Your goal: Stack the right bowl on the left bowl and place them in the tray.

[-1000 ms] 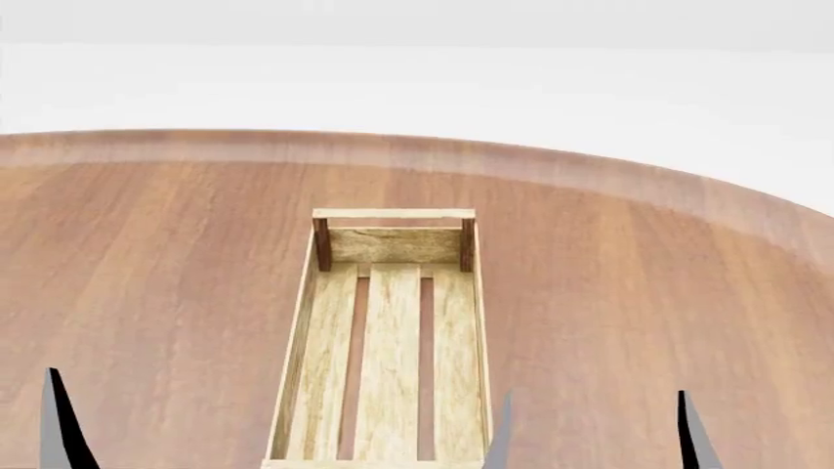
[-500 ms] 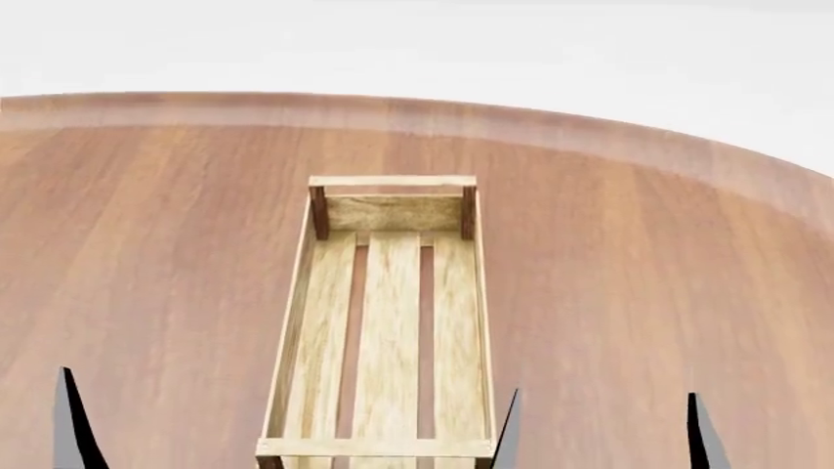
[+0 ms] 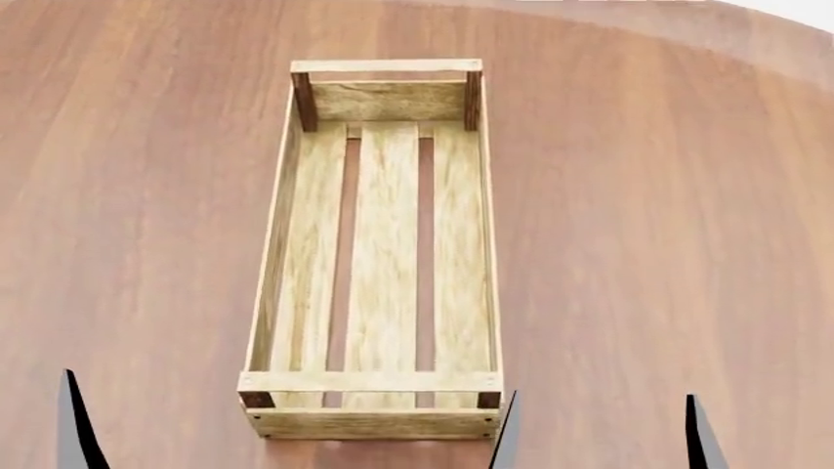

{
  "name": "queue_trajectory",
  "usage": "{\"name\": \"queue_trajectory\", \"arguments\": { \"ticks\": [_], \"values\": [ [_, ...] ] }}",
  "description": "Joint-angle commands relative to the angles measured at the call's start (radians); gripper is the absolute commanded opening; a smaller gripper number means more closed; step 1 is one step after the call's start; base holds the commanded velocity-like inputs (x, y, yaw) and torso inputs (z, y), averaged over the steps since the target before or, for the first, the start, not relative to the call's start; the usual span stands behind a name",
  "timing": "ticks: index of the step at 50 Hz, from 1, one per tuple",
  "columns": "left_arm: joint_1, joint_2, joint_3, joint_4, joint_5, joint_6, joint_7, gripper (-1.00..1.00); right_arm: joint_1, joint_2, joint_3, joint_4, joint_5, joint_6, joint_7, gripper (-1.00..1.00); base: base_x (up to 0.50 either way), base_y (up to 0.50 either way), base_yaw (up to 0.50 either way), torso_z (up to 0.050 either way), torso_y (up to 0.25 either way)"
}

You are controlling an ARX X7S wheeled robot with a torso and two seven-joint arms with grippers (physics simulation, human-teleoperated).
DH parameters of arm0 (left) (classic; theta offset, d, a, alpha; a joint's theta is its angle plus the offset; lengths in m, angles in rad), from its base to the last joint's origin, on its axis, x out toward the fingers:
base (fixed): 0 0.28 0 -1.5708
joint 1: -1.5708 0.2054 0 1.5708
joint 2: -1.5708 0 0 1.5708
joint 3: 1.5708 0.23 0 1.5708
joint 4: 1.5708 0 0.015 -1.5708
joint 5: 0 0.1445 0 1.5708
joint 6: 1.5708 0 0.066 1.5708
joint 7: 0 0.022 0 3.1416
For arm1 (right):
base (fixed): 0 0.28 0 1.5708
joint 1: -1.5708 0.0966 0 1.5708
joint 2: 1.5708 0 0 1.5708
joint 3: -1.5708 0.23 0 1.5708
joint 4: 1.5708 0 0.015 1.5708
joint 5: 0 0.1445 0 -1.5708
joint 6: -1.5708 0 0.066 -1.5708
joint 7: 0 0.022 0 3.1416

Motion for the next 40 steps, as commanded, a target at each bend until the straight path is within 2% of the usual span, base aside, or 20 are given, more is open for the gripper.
{"name": "queue_trajectory", "arguments": {
  "ticks": [1,6,23,28,34,40],
  "values": [
    [0.009,0.014,-0.020,0.012,0.020,0.014,0.015,1.00,0.000,-0.015,0.018,-0.003,-0.024,0.001,-0.016,1.00,0.00,0.00,0.00,0.004,-0.250],
    [0.007,0.013,-0.025,0.007,0.010,0.019,0.011,1.00,0.002,-0.013,0.016,-0.003,-0.025,0.004,-0.014,1.00,0.00,0.00,0.00,0.004,-0.238],
    [-0.001,0.000,-0.014,0.012,-0.018,-0.040,0.029,1.00,0.003,-0.006,0.007,-0.003,-0.022,0.009,-0.009,1.00,0.00,0.00,0.00,0.000,-0.002],
    [-0.009,-0.013,-0.036,0.025,-0.095,-0.119,0.052,1.00,0.004,-0.004,0.008,-0.004,-0.019,0.012,-0.007,1.00,0.00,0.00,0.00,0.000,0.000],
    [-0.030,-0.049,-0.079,0.067,-0.230,-0.286,0.096,1.00,0.005,-0.001,0.009,-0.005,-0.018,0.014,-0.002,1.00,0.00,0.00,0.00,0.000,0.000],
    [-0.031,-0.071,-0.109,0.086,-0.292,-0.341,0.110,1.00,0.006,0.002,0.011,-0.003,-0.014,0.014,0.001,1.00,0.00,0.00,0.00,0.000,0.000]
  ]
}}
